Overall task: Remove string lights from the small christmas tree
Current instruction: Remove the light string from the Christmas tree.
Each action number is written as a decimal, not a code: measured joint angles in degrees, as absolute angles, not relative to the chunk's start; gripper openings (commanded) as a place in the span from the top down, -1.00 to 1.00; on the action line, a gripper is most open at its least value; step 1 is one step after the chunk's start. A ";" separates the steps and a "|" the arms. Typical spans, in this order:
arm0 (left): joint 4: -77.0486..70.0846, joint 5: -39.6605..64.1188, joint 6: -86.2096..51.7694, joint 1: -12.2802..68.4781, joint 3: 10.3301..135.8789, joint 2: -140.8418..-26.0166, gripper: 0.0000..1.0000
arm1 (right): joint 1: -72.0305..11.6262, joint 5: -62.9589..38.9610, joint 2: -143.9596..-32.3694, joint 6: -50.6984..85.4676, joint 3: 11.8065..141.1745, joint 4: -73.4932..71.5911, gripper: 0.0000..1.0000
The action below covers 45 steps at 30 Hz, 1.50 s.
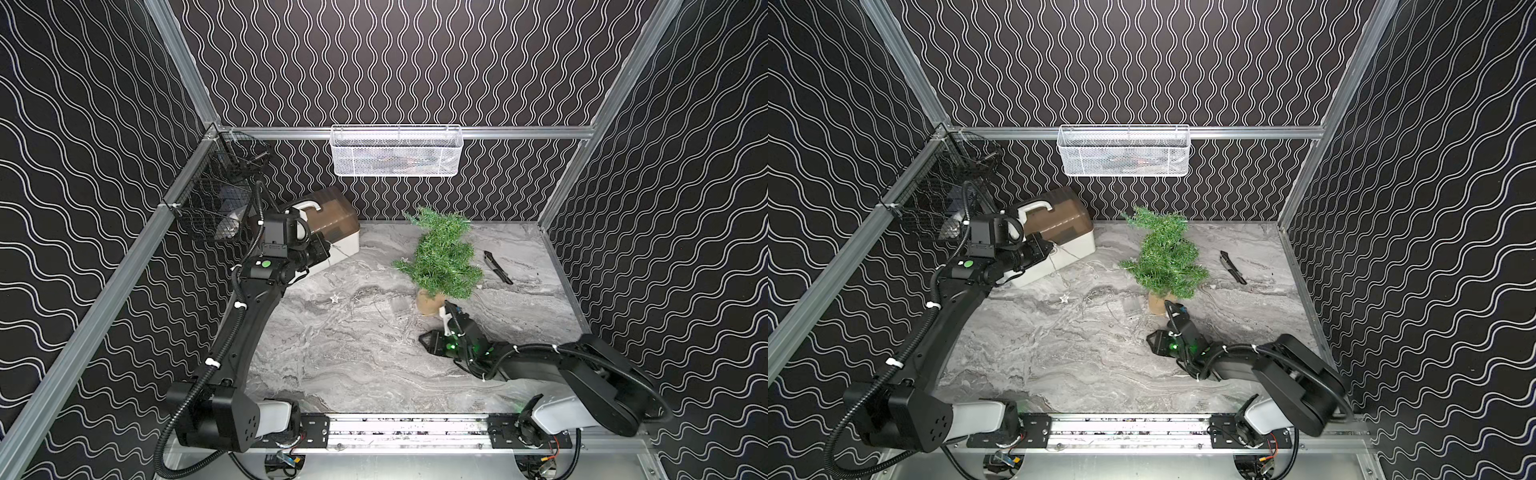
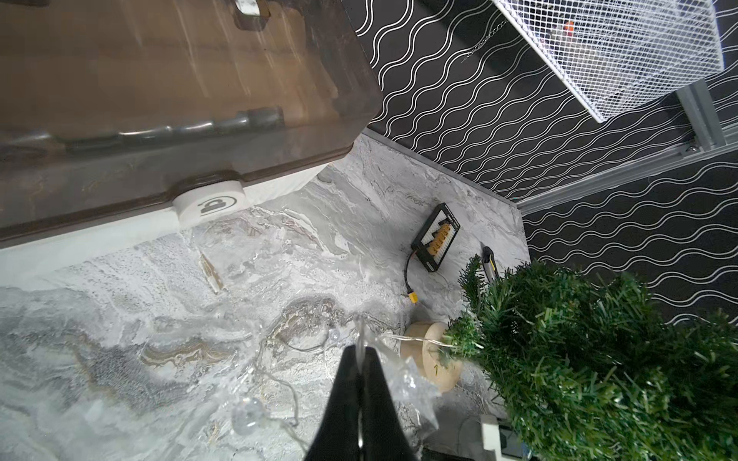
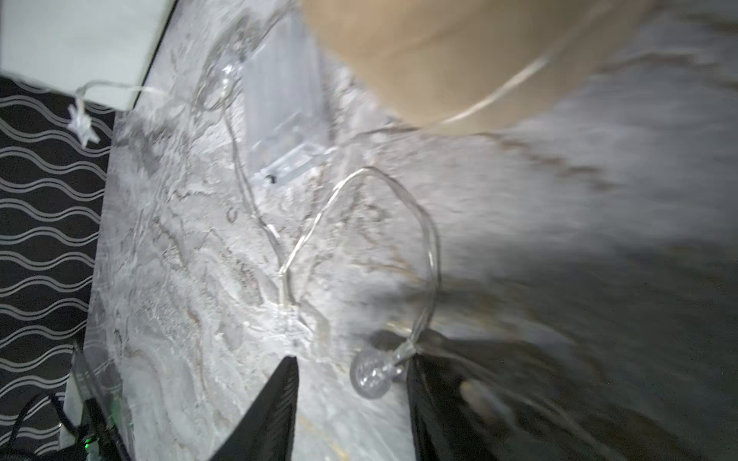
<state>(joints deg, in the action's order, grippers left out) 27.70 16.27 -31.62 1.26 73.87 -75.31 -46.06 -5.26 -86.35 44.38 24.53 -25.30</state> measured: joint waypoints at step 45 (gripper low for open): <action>24.93 17.47 -33.01 0.60 71.05 -74.67 1.00 | -56.49 -6.31 -94.76 41.01 37.87 -17.67 0.03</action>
